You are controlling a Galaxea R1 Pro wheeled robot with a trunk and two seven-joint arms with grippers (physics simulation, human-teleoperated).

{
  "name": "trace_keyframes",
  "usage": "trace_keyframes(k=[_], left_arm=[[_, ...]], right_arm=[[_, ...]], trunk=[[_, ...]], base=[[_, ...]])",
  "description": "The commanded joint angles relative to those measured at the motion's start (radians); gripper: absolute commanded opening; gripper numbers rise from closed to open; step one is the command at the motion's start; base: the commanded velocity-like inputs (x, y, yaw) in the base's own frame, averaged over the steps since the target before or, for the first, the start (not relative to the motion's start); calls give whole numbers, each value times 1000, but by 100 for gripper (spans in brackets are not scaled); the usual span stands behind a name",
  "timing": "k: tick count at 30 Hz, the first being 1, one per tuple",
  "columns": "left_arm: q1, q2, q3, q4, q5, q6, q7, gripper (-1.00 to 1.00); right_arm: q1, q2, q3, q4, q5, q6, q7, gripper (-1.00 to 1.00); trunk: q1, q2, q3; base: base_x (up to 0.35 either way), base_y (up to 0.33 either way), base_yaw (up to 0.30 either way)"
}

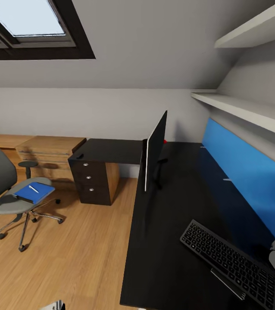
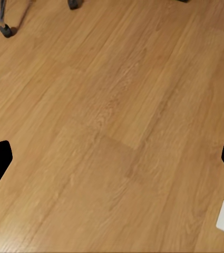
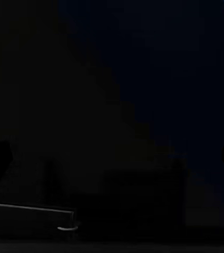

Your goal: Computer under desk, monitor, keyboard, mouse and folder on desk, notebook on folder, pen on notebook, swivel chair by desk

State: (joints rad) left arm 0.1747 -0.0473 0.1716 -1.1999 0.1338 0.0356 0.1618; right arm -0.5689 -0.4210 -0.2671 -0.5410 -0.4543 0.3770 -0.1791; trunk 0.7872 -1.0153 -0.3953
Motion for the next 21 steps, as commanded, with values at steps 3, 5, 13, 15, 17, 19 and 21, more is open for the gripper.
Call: trace_keyframes(k=[3,5,13,15,17,19,21], left_arm=[[0,-2,0,-12,10,4,3,100],[0,-2,0,-16,10,5,3,100],[0,-3,-1,-22,9,5,4,100],[0,-3,-2,-23,9,5,4,100],[0,-3,-2,-22,9,4,4,100],[0,-3,-2,-22,9,4,4,100],[0,-3,-3,-22,9,4,4,100]], right_arm=[[0,0,0,-2,-11,4,-6,100],[0,-1,0,-1,-11,4,-6,100],[0,-2,-1,-1,-11,3,-8,100],[0,-2,-1,-1,-11,3,-8,100],[0,-1,-1,-1,-11,4,-8,100],[0,-1,-1,-1,-11,4,-8,100],[0,-2,-1,-1,-11,4,-9,100]], trunk=[[12,-22,-10],[19,-36,-17],[50,-92,-42],[58,-106,-48],[65,-120,-54],[73,-134,-61],[81,-148,-67]], base=[[5,0,0],[3,0,0],[0,0,0],[0,0,0],[0,0,0],[0,0,0],[0,0,0]])
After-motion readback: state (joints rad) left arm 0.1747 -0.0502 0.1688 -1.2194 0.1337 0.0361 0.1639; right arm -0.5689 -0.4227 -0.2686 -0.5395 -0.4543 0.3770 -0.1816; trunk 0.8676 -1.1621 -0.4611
